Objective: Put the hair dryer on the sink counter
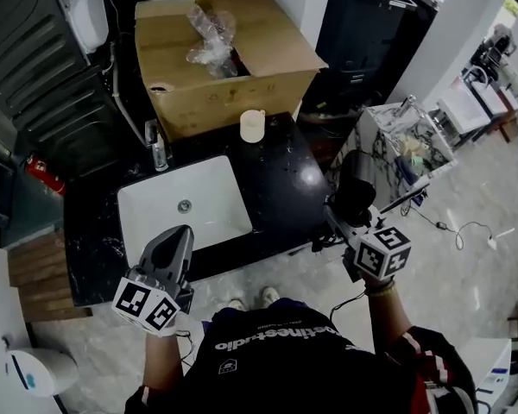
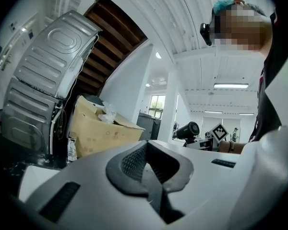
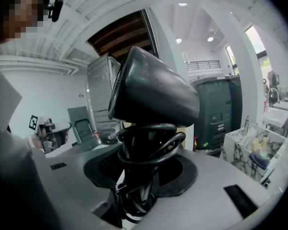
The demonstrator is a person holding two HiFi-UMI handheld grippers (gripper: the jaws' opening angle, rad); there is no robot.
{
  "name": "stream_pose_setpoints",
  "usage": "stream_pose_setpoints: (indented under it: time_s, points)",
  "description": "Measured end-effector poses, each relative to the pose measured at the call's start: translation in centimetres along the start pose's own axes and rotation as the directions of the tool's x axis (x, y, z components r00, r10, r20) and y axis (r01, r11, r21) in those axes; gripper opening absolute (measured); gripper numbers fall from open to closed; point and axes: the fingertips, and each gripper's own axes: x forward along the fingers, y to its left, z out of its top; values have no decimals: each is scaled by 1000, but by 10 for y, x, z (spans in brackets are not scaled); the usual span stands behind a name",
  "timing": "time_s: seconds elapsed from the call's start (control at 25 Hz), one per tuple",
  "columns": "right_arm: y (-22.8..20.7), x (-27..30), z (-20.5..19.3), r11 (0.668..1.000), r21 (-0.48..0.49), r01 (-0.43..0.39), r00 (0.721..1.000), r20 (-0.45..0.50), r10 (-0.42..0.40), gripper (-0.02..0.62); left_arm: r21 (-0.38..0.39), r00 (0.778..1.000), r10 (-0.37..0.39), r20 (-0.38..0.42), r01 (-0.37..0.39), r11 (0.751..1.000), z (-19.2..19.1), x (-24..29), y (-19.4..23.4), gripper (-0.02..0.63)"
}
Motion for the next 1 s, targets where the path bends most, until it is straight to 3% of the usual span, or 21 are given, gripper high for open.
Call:
stream_pose_setpoints:
  time_s: [0.16, 0.4, 0.64, 1.0]
  points:
    - [-42, 18, -37, 995, -7, 102, 984, -146, -102, 202, -20, 1000, 15, -6, -15, 1000, -5, 2, 6, 14]
    - [-89, 54, -92, 979, 32, 202, 927, -329, -180, 202, -40, 999, 39, -12, -40, 998, -12, 0, 15, 14]
    - [-108, 96, -123, 968, 30, 249, 885, -414, -215, 202, -36, 997, 73, -17, -74, 997, -10, -6, 23, 14]
    - [-102, 149, -166, 968, 15, 250, 837, -507, -208, 202, -46, 992, 124, -24, -125, 991, -11, -15, 28, 14]
